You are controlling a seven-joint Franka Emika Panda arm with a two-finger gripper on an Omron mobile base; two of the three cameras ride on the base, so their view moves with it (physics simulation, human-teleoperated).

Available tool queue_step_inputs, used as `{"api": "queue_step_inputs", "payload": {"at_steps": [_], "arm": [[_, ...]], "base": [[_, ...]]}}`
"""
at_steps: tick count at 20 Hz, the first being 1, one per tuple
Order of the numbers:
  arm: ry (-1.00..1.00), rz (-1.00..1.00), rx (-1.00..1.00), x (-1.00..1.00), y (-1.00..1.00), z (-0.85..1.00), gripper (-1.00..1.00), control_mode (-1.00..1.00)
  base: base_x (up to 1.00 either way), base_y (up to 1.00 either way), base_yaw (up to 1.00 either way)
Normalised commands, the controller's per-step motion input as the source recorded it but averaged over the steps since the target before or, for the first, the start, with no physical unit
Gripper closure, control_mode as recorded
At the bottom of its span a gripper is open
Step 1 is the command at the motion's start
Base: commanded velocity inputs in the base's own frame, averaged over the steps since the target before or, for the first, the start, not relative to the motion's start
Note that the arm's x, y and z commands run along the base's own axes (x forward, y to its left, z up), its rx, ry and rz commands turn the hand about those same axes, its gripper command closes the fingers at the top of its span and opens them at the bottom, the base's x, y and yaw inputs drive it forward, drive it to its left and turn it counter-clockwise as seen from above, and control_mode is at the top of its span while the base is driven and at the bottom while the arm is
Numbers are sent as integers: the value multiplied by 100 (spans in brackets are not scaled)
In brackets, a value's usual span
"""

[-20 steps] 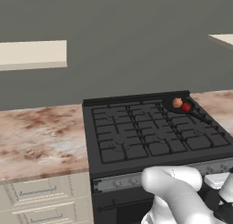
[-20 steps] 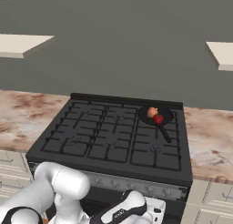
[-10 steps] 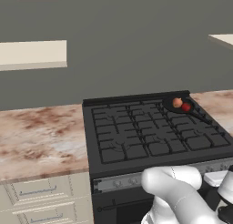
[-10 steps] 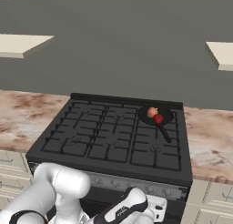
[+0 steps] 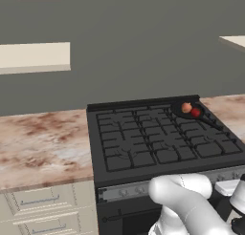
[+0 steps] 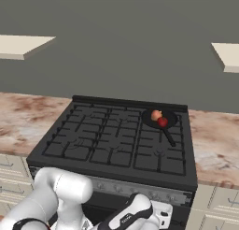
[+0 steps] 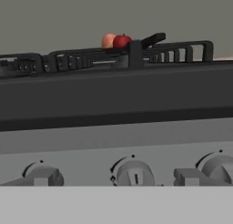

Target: Place the pan on the rear right burner on the stove. Then place the tomato and the onion in the pan and turn on the rear right burner.

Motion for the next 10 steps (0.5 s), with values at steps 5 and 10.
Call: {"api": "queue_step_inputs", "payload": {"at_steps": [5, 10], "arm": [[0, 0, 0, 0, 0, -11, -100, -100], [0, 0, 0, 0, 0, -18, -100, -100]], "base": [[0, 0, 0], [0, 0, 0]]}}
